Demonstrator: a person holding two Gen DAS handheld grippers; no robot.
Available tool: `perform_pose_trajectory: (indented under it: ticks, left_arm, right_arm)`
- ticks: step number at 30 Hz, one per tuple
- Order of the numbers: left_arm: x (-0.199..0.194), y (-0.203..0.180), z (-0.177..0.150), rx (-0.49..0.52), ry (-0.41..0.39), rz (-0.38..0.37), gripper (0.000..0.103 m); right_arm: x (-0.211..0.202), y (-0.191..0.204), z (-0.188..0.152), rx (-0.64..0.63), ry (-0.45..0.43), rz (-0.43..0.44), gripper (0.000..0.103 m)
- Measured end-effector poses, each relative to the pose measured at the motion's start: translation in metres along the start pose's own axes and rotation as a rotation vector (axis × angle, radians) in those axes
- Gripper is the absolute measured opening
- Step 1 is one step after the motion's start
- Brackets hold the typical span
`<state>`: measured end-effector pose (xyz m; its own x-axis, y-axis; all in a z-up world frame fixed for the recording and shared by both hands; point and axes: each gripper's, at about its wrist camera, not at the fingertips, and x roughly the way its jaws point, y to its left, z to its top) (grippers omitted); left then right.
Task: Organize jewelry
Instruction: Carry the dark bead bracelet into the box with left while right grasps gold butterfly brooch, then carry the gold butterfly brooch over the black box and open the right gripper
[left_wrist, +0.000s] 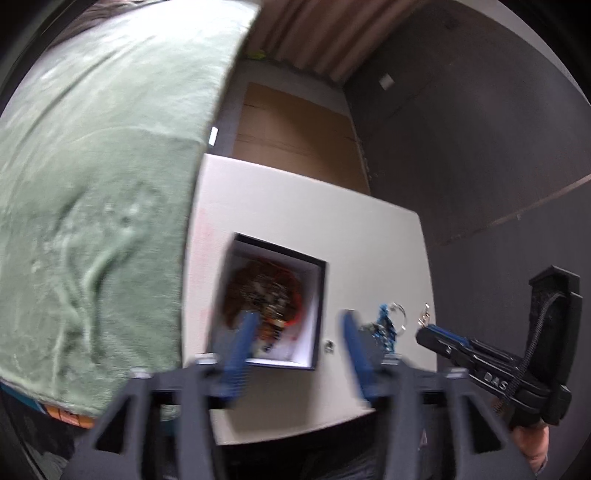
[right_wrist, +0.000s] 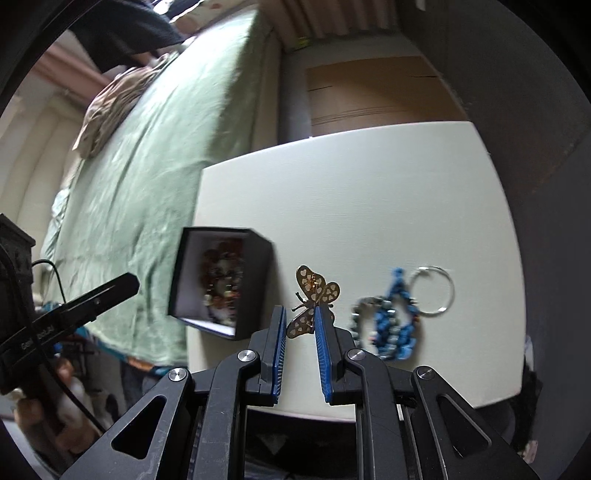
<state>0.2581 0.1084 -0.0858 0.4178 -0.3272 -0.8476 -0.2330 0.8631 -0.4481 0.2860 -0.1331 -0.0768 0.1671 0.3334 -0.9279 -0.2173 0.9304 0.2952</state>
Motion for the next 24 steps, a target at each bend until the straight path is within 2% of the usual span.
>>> perform_pose_trajectory:
  ticks: [4, 9, 14, 15, 16, 18, 24]
  left_arm:
    - [-0.010, 0.018, 0.001, -0.034, -0.026, 0.010, 0.064]
    - [-0.026, 0.040, 0.001, -0.076, -0.058, 0.032, 0.064]
    - [-0.037, 0.052, 0.002, -0.099, -0.077, 0.054, 0.064]
    - [-0.039, 0.053, 0.001, -0.099, -0.079, 0.059, 0.064]
    - [-0.041, 0.054, 0.001, -0.099, -0.081, 0.061, 0.064]
    - [-0.044, 0.055, -0.001, -0.097, -0.085, 0.063, 0.064]
    - [-0.039, 0.044, -0.008, -0.075, -0.067, 0.071, 0.064]
  right_arm:
    - [0.007, 0.021, 0.003, -0.042, 0.009, 0.005, 0.017]
    - [0.013, 0.046, 0.010, -0.089, 0.017, 0.055, 0.017]
    - [0.009, 0.083, 0.013, -0.188, -0.011, 0.149, 0.017]
    - [0.009, 0.087, 0.013, -0.204, -0.012, 0.149, 0.022]
    - [0.010, 0.089, 0.013, -0.211, -0.007, 0.140, 0.039]
    - [0.010, 0.085, 0.012, -0.192, -0.009, 0.121, 0.059]
    - [0.007, 0.056, 0.008, -0.128, 0.007, 0.092, 0.059]
